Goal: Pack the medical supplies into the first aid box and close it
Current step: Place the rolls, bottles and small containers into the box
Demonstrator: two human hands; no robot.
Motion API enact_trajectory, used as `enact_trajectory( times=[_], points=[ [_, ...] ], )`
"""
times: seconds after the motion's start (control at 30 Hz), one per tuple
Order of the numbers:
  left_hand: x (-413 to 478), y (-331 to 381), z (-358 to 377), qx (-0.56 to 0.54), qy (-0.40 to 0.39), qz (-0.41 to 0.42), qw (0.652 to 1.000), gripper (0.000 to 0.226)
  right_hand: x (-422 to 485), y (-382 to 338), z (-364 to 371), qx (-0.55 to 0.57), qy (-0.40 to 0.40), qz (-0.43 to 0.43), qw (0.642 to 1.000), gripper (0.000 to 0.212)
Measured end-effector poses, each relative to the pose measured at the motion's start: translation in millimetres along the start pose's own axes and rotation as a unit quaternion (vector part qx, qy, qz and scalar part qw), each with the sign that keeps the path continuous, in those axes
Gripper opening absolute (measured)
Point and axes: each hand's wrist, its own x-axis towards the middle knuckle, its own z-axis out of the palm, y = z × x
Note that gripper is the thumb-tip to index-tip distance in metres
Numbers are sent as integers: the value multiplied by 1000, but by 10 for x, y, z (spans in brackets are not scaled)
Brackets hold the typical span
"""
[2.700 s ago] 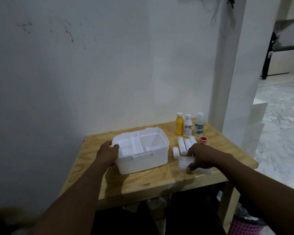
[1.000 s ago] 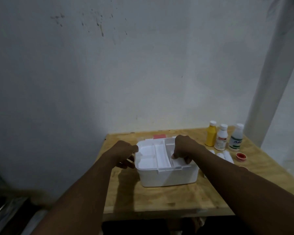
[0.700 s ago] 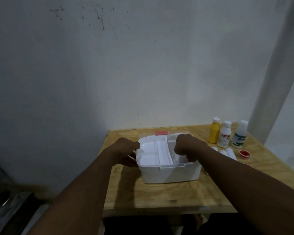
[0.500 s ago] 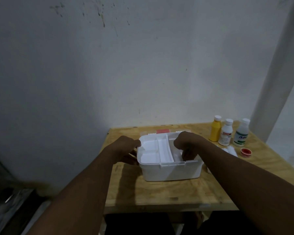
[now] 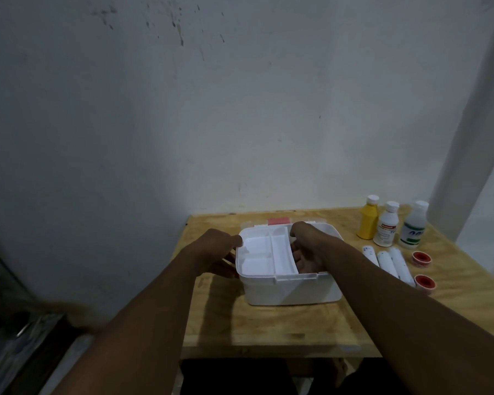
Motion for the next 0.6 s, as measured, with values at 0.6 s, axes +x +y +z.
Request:
enact_trajectory(
  times=[0.6],
  points=[
    [50,-70,38,-7,27,7,1000,30,-172,-13,-119,-48,-55,-25,997,33]
  ],
)
